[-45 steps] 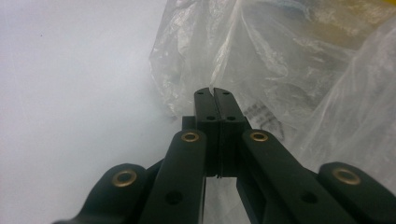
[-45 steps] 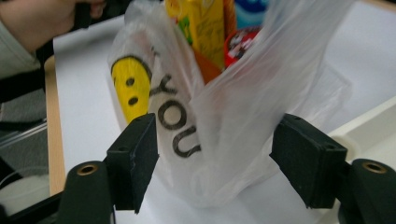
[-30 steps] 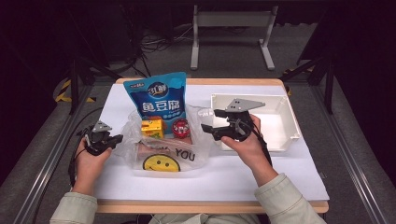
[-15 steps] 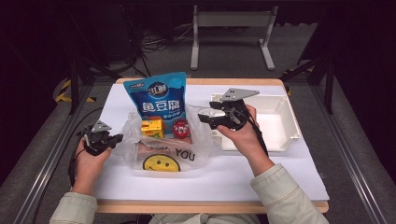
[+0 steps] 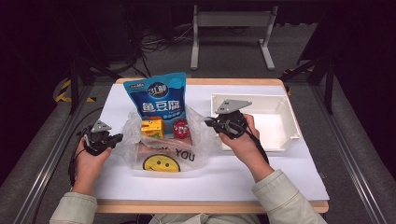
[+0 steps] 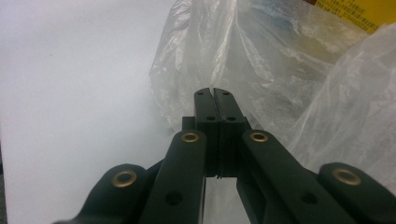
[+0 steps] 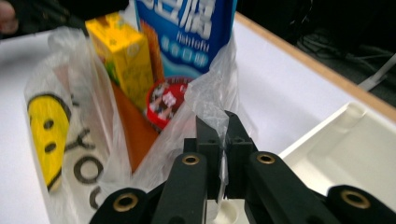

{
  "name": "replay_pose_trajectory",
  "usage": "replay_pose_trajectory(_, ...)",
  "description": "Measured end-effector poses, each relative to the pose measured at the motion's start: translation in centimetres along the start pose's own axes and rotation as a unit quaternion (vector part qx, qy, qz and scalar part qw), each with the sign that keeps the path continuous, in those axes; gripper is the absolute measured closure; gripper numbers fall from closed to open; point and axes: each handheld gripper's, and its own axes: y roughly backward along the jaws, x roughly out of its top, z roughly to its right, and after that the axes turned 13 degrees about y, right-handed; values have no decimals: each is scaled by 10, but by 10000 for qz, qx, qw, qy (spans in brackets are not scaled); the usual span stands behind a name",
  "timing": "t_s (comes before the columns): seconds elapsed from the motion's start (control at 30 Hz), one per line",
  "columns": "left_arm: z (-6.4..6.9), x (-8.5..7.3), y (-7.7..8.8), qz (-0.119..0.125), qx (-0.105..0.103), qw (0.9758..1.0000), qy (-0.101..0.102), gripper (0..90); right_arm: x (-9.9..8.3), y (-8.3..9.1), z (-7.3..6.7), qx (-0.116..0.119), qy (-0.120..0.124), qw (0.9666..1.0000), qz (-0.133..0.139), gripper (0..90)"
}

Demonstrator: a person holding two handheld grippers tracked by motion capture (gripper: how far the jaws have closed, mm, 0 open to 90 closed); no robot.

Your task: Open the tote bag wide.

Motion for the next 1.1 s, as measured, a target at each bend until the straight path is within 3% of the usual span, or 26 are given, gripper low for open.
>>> replay_pose_trajectory(0.27, 3, 1, -1, -7, -18, 10000, -3, 899, -26, -20, -15, 258, -50, 9989, -377, 879)
replay_pose_trajectory(0.6, 2, 0, -2, -27, -89, 10000, -5, 893, -41, -43, -35, 516, 12, 9963, -688, 880)
replay_pose_trajectory(0.9, 1, -1, -5, -92, -75, 9999, 21, 856, -47, -57, -47, 561, 199, 9931, -1008, 882)
replay_pose_trajectory(1.1, 1, -2, -11, -234, -4, 9997, 6, 891, -54, -67, -51, 614, 193, 9899, -1262, 883)
